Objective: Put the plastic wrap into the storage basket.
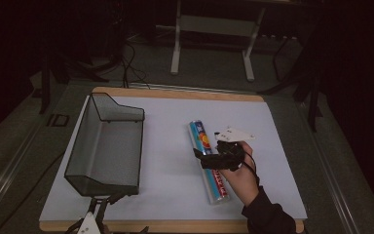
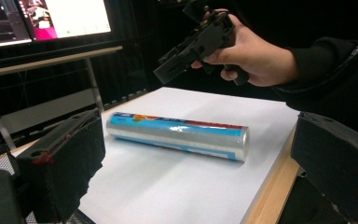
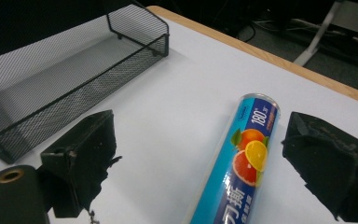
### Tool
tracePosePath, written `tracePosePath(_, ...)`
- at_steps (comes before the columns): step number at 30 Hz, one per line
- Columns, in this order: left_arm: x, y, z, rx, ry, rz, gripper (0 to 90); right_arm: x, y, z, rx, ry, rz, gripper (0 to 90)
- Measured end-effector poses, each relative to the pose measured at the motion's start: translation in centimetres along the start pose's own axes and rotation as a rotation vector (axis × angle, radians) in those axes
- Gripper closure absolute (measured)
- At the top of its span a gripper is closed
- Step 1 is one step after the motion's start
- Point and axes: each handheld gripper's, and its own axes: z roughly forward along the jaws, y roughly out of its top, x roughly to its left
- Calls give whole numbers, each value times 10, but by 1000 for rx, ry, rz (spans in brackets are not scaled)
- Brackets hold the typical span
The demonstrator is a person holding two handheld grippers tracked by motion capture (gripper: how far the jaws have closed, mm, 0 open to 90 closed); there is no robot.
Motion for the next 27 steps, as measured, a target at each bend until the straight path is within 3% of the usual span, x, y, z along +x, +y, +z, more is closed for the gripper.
tracePosePath(13,1,-1,1,0,-8,-5,39,-14,1,34,175,-86,70,95)
tracePosePath(21,1,-1,2,11,3,7,39,-19,-2,51,232,-98,123,116)
tracePosePath(24,1,-1,2,11,4,7,39,-20,-2,56,265,-100,128,119)
tracePosePath(27,1,-1,2,11,3,7,39,-26,-5,70,327,-99,167,124)
